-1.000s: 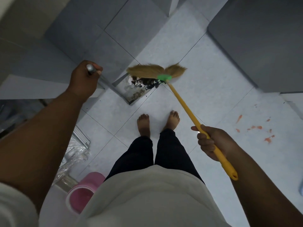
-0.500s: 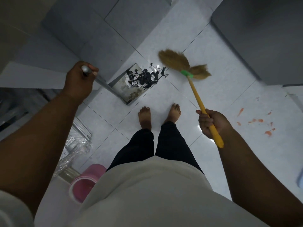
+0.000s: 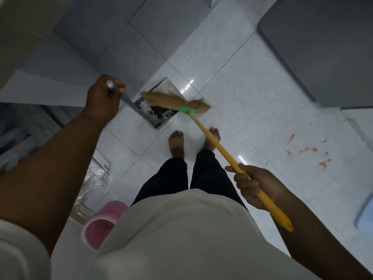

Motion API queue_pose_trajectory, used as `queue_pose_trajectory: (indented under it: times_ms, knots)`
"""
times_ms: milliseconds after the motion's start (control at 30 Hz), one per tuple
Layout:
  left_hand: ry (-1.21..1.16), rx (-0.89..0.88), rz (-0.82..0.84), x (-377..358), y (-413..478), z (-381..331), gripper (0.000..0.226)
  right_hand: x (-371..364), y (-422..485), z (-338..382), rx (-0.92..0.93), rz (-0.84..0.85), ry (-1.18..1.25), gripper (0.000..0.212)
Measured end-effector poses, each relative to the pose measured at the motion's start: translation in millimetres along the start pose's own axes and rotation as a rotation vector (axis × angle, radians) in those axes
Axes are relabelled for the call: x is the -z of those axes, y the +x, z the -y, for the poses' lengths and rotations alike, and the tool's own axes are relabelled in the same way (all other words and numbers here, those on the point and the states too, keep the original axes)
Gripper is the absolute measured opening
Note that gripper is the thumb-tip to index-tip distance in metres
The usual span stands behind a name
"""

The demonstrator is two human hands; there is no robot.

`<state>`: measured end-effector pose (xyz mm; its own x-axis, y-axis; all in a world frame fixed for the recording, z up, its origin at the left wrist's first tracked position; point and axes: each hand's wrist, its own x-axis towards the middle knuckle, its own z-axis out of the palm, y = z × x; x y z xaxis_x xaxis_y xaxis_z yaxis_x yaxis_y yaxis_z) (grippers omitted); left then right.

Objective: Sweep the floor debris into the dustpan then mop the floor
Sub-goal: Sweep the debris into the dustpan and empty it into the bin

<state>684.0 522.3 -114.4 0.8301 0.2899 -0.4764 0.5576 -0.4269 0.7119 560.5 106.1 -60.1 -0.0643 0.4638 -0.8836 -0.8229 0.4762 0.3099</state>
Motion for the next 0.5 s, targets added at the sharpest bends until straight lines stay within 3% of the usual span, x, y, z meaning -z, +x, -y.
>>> queue_pose_trajectory:
  times_ms: [167, 500]
  knots:
    - [-0.032, 0.023, -0.021, 9.6, -10.1, 7.1, 0.018, -5.0, -28.7, 9.7, 0.074, -0.081, -0.069, 0.036]
    - [-0.129, 0.003, -0.067, 12.8, -59.4, 36.5, 0.036, -21.5, -10.8, 83.3, 0.249, -0.131, -0.18, 0.031]
